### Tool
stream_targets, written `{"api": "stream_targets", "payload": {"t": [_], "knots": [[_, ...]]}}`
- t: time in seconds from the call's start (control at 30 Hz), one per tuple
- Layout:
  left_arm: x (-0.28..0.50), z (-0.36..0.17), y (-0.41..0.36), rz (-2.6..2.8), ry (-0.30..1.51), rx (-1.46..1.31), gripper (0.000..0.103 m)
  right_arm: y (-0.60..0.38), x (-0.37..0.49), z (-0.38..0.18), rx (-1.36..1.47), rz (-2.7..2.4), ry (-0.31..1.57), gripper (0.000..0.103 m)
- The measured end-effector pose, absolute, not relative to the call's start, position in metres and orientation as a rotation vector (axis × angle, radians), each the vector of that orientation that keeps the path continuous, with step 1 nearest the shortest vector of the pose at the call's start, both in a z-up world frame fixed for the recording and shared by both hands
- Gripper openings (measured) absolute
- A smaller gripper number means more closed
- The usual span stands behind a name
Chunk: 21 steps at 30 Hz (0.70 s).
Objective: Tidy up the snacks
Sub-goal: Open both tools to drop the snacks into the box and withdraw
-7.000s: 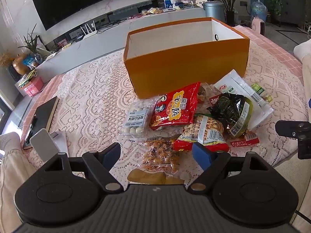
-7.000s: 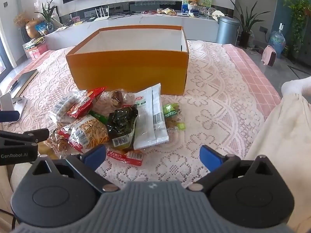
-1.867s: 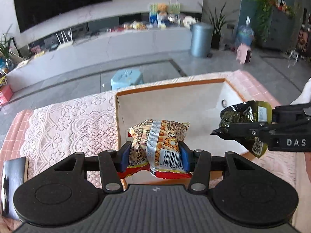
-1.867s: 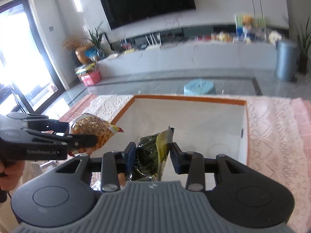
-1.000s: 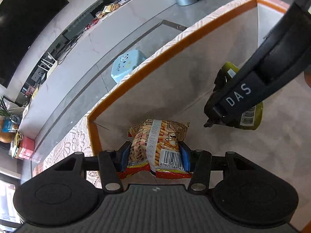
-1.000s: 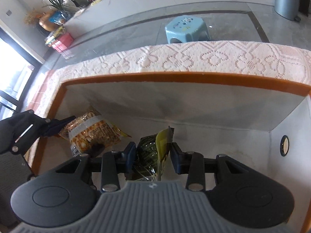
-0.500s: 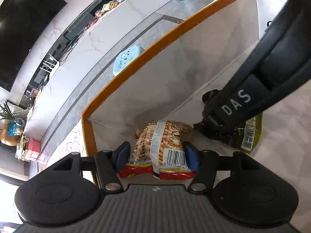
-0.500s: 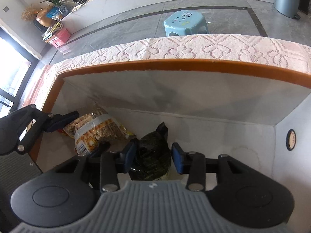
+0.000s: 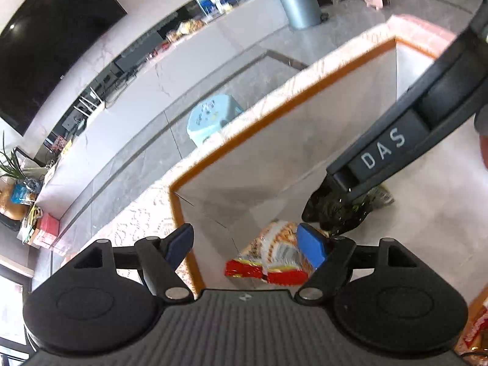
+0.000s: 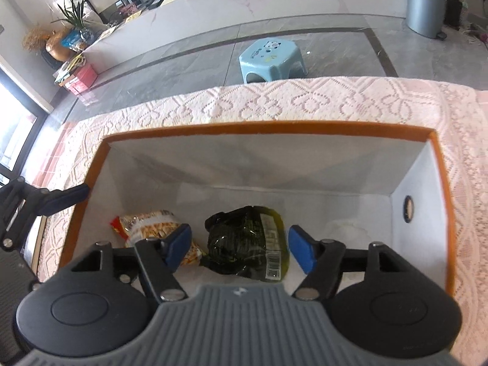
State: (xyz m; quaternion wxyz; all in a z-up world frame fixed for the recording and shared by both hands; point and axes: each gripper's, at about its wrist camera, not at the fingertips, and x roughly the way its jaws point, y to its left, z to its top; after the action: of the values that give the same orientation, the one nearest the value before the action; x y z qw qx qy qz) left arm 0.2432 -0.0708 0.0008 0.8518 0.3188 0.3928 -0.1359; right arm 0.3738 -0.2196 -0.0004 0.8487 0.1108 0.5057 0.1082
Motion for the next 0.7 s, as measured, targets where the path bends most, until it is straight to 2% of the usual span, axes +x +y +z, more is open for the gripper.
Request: {"api": "stream_targets", "payload": {"t": [0.23,0.7], "knots": [[0.222,0.035,-0.064,-0.311,0.787,0.624,0.090,-0.223,0.349,0.028,0.233,0.224,1.020,0.075],[0.146,0.089,-0.049,-0.355,0.808,0.480,0.090,-0.226,0.260,0.080,0.179,0.274,0.907,0.075]]}}
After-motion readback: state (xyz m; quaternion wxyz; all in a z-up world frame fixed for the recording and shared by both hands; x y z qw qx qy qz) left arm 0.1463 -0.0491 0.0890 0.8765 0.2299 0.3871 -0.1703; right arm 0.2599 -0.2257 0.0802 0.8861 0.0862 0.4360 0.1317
